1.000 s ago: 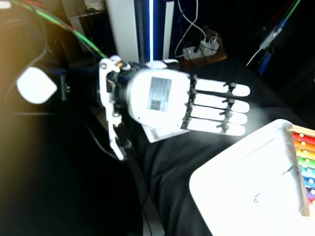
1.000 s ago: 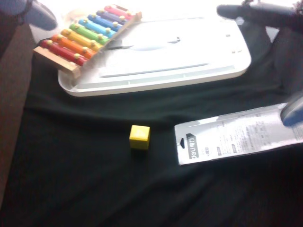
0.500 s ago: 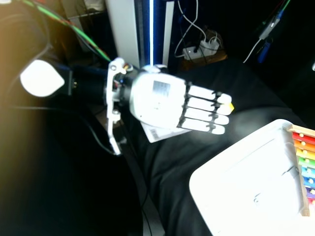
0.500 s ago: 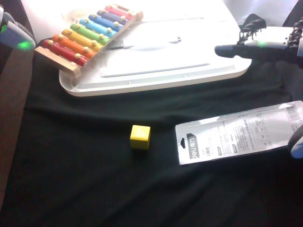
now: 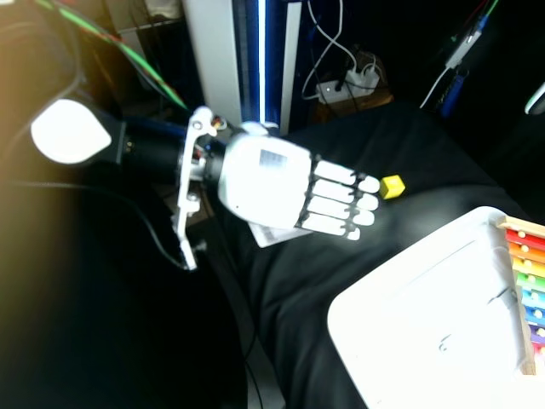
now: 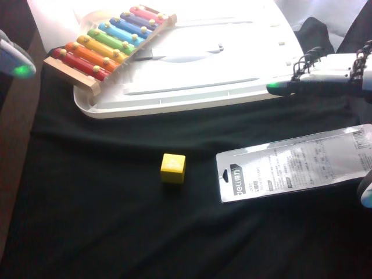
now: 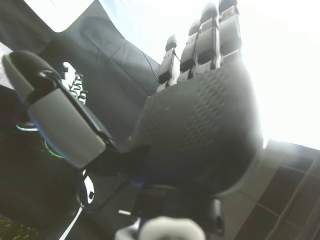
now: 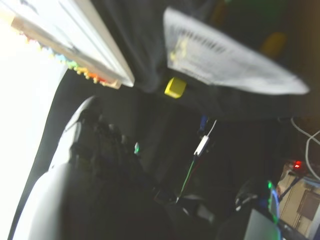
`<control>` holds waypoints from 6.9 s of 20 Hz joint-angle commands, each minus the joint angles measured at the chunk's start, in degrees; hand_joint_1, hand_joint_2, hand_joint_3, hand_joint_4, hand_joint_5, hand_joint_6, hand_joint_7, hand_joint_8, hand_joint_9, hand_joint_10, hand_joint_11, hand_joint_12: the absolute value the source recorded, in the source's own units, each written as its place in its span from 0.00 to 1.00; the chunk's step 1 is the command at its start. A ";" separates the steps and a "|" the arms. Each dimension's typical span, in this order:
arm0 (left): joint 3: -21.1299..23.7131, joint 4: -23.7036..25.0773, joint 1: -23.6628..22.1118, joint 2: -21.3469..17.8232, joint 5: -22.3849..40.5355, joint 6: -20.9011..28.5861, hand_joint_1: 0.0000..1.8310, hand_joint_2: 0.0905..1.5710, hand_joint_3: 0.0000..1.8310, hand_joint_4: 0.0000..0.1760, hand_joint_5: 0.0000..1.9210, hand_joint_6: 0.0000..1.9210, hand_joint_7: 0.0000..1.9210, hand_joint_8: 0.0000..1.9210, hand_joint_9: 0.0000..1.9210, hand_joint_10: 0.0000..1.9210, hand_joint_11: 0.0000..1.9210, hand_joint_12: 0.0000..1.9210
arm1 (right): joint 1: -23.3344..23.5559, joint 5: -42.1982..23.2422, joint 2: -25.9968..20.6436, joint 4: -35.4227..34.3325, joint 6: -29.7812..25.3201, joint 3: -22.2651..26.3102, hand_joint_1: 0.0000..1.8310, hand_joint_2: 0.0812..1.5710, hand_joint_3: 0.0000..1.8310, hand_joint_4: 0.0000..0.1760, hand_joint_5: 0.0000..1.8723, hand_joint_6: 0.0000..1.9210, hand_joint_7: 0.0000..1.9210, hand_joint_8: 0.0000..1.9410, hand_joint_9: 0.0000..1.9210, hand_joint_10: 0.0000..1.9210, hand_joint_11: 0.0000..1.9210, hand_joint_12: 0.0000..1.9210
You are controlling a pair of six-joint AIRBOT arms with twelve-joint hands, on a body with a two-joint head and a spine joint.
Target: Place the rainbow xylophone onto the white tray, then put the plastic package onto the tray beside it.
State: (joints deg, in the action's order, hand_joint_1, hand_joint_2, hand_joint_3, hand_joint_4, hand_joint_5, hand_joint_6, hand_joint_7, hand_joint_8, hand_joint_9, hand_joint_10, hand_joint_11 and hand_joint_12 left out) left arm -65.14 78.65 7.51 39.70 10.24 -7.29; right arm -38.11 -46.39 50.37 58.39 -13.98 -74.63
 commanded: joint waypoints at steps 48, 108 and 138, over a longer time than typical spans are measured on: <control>0.64 -8.93 4.91 0.05 0.51 -4.87 0.43 0.38 0.00 0.07 0.00 0.00 0.02 0.00 0.10 0.00 0.00 0.11 | 0.46 4.62 1.50 17.11 -13.68 -2.21 0.44 0.45 0.00 0.00 0.33 0.00 0.33 0.00 0.38 0.00 0.29 0.39; -0.08 -12.01 8.66 2.15 0.71 -6.22 0.43 0.41 0.00 0.16 0.00 0.00 0.05 0.00 0.09 0.00 0.04 0.04 | 13.54 4.48 2.79 14.47 -6.16 -3.39 0.68 0.75 0.00 0.00 0.38 0.57 0.48 0.67 0.62 0.46 0.55 0.66; -0.92 -12.21 9.18 4.03 1.25 -6.82 0.45 0.43 0.00 0.14 0.00 0.00 0.03 0.00 0.05 0.00 0.00 0.05 | 30.44 5.72 5.88 17.13 -1.74 -5.63 0.64 0.70 0.00 0.00 0.50 0.54 0.67 0.88 0.79 0.92 0.78 0.98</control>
State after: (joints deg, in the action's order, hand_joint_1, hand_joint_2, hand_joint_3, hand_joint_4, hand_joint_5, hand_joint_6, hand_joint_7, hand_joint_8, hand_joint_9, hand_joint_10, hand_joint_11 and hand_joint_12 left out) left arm -65.87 67.22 17.28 43.46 9.43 -13.82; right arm -8.71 -39.57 56.14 79.46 -15.88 -80.16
